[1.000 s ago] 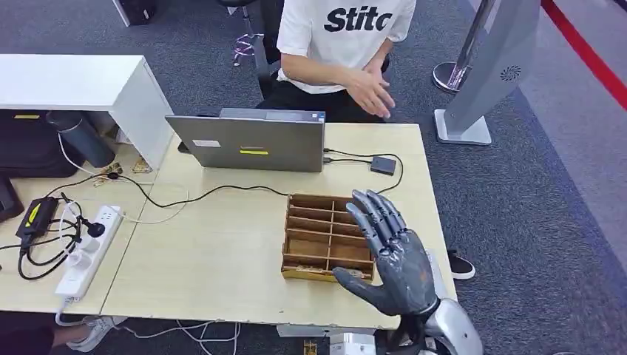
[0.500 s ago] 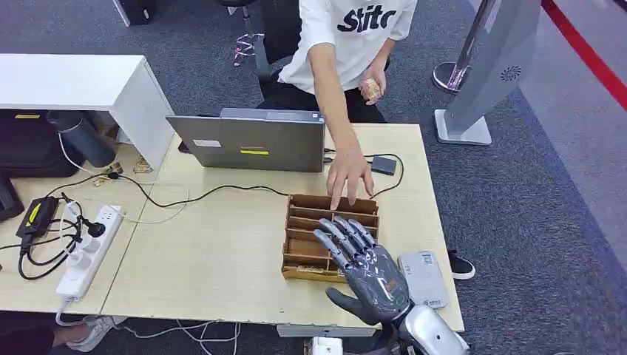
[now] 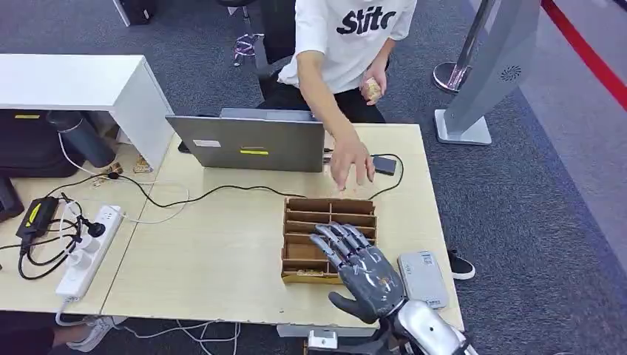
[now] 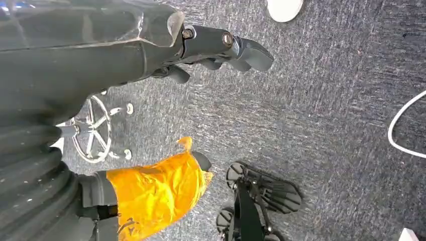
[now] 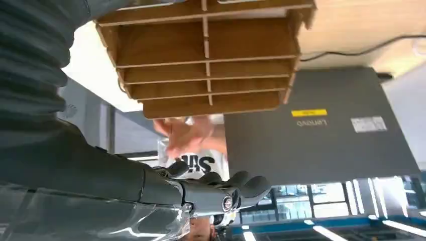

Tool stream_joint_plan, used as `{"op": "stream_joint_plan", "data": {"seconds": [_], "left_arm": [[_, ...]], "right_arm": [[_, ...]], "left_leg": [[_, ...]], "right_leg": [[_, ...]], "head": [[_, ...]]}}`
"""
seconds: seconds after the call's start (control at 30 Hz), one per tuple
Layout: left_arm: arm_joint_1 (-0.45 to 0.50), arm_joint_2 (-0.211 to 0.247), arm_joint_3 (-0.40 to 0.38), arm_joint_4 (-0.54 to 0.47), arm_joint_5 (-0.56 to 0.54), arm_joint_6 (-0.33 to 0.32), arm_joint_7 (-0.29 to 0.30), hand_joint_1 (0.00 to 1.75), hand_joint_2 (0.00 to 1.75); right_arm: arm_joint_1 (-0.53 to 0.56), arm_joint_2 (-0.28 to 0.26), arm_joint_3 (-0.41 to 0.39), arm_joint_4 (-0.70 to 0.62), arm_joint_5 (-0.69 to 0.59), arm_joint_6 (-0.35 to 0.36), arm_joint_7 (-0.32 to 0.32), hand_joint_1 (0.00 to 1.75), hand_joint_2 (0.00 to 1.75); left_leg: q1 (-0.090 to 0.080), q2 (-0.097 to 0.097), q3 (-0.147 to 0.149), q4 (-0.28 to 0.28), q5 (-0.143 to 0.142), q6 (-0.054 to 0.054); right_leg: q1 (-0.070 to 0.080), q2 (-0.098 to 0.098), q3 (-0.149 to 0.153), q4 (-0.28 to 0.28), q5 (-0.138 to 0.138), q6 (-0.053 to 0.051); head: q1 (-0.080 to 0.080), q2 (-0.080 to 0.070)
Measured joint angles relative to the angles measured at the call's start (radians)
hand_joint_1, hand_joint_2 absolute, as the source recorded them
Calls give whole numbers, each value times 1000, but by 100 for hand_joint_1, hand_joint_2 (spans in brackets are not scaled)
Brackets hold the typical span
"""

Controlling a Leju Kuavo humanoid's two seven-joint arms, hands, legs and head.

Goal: Pass the card to the sensor for recognition and then transmit it.

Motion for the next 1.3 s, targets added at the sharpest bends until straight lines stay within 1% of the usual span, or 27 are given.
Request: {"op": "stream_joint_plan", "data": {"seconds": [0.17,0.33,0.5,0.63,0.77,0.9,1.1,1.3], "left_arm": [[0,0,0,0,3,2,2,0,175],[0,0,2,0,6,2,10,0,175],[0,0,8,0,12,2,13,0,175],[1,-2,10,-6,19,2,21,0,175],[0,-3,16,-15,23,3,26,0,175],[1,-8,21,-26,27,3,33,0,175],[1,-11,26,-33,30,3,33,0,175],[1,-13,27,-38,34,5,39,0,175]], "right_arm": [[-16,-10,14,27,40,3,48,0,175],[-22,-24,13,40,58,27,92,0,175],[-23,-38,4,43,67,36,108,0,175],[-23,-48,-13,42,88,59,140,0,175],[-20,-59,-27,33,96,85,154,0,175],[-19,-71,-35,18,90,111,158,0,175],[-17,-79,-40,9,85,116,159,0,175],[-17,-92,-37,2,17,156,133,0,175]], "left_leg": [[0,0,0,0,0,0],[0,0,0,0,0,0],[0,0,0,0,0,0],[0,0,0,0,0,0],[0,0,0,0,0,0],[0,0,0,0,0,0],[0,0,0,0,0,0],[0,0,0,0,0,0]], "right_leg": [[0,0,0,0,0,0],[0,0,0,0,0,0],[0,0,0,0,0,0],[0,0,0,0,0,0],[0,0,0,0,0,0],[0,0,0,0,0,0],[0,0,0,0,0,0],[0,0,0,0,0,0]], "head": [[0,0],[0,0],[0,0],[0,0],[0,0],[0,0],[0,0],[0,0]]}}
